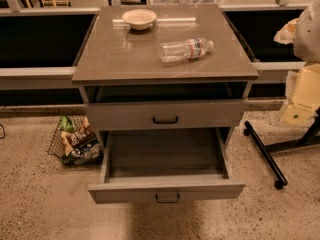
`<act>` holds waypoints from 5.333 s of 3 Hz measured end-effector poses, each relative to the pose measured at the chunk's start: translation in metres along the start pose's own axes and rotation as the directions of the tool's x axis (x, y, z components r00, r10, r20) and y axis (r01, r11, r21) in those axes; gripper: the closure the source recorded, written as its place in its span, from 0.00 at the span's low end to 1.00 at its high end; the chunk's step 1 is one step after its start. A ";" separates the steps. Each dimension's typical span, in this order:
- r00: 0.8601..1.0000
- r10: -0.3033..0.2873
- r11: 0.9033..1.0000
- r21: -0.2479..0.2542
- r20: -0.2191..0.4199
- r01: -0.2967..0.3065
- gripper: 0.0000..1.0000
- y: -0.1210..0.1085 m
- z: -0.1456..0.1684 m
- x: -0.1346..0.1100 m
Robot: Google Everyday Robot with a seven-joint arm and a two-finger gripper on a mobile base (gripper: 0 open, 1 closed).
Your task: Close middle drawer
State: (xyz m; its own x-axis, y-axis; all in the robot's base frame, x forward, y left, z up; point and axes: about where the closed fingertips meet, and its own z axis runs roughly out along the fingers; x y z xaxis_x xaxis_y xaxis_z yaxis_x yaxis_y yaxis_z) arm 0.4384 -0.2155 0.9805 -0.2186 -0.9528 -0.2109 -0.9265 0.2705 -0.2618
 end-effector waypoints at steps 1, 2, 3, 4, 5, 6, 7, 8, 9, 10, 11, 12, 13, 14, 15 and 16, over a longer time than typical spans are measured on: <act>1.000 0.000 1.000 0.000 0.000 0.000 0.00 0.000 0.000 0.000; 0.998 -0.037 0.999 -0.037 0.049 0.039 0.00 0.011 0.039 -0.004; 0.980 -0.073 0.985 -0.141 0.185 0.100 0.00 0.045 0.128 -0.014; 0.956 -0.115 0.957 -0.230 0.268 0.179 0.00 0.087 0.208 -0.019; 0.959 -0.113 0.959 -0.223 0.261 0.174 0.00 0.085 0.201 -0.019; 0.959 -0.112 0.959 -0.226 0.262 0.174 0.01 0.086 0.204 -0.018; 0.955 -0.087 0.942 -0.287 0.283 0.171 0.01 0.111 0.270 0.005; 0.946 -0.053 0.923 -0.345 0.320 0.168 0.19 0.144 0.339 0.026; 0.928 -0.012 0.902 -0.396 0.372 0.171 0.42 0.171 0.402 0.036; 0.924 0.011 0.888 -0.429 0.382 0.167 0.65 0.182 0.418 0.037; 0.927 0.014 0.886 -0.435 0.375 0.162 0.96 0.183 0.424 0.039; 0.947 0.041 0.871 -0.477 0.317 0.122 1.00 0.192 0.466 0.055; 0.951 0.053 0.875 -0.472 0.306 0.103 1.00 0.197 0.513 0.078; 0.950 0.044 0.894 -0.436 0.310 0.101 1.00 0.188 0.548 0.093; 0.949 0.021 0.915 -0.388 0.316 0.109 0.82 0.170 0.568 0.099; 0.949 -0.017 0.931 -0.341 0.316 0.130 0.59 0.156 0.572 0.098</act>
Offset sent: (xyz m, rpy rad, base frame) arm 0.0090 0.0535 -0.1869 0.1998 0.1008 0.2700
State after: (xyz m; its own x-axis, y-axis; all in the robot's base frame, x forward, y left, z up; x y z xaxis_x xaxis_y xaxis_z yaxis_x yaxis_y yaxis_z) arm 0.4474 -0.1876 0.3805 -0.0949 -0.8645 -0.4935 -0.9955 0.0809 0.0496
